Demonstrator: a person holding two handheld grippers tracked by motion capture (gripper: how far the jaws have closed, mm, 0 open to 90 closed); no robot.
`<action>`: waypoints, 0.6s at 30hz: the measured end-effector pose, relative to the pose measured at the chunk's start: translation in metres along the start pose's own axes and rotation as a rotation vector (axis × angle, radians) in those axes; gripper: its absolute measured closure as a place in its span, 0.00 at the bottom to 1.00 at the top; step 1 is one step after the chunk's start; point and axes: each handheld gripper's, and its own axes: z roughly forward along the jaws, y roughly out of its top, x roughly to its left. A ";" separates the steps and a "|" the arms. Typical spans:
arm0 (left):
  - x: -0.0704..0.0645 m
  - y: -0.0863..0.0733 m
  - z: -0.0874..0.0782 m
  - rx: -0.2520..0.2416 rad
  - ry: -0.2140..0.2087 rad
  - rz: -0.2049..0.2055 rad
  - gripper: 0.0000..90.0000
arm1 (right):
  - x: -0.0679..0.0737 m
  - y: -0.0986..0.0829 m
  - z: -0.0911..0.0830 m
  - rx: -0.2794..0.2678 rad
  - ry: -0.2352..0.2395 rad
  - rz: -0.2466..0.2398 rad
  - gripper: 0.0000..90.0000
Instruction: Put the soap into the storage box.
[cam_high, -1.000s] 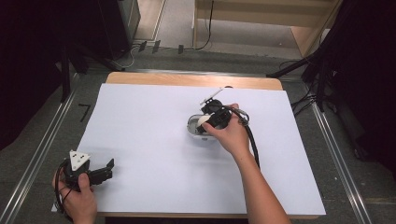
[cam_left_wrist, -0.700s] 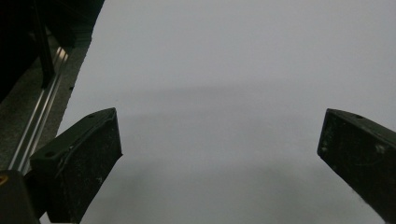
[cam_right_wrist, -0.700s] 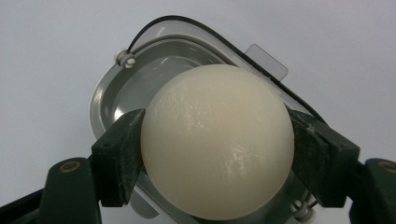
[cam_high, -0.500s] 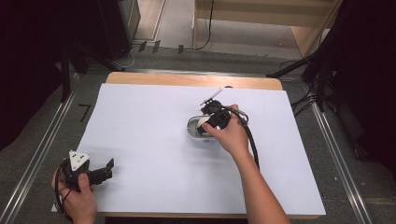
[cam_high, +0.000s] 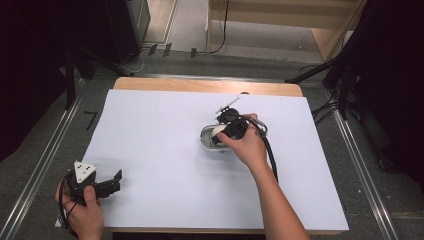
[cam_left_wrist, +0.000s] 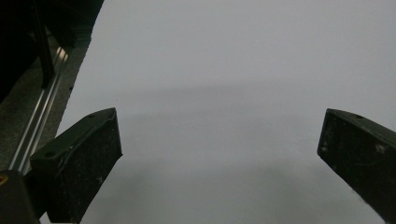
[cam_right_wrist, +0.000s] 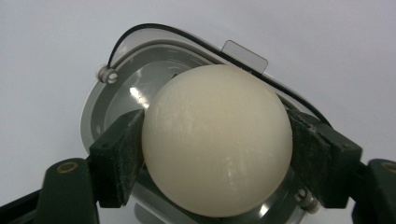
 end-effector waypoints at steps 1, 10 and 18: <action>0.000 0.000 0.000 0.001 0.001 0.000 0.00 | 0.000 0.000 -0.003 -0.011 0.003 0.009 0.22; 0.000 0.000 0.000 0.000 0.001 0.001 0.00 | -0.002 -0.005 -0.012 -0.041 -0.001 0.022 0.19; 0.000 0.000 0.000 0.000 0.001 0.002 0.00 | -0.006 -0.014 -0.026 -0.072 -0.011 0.026 0.19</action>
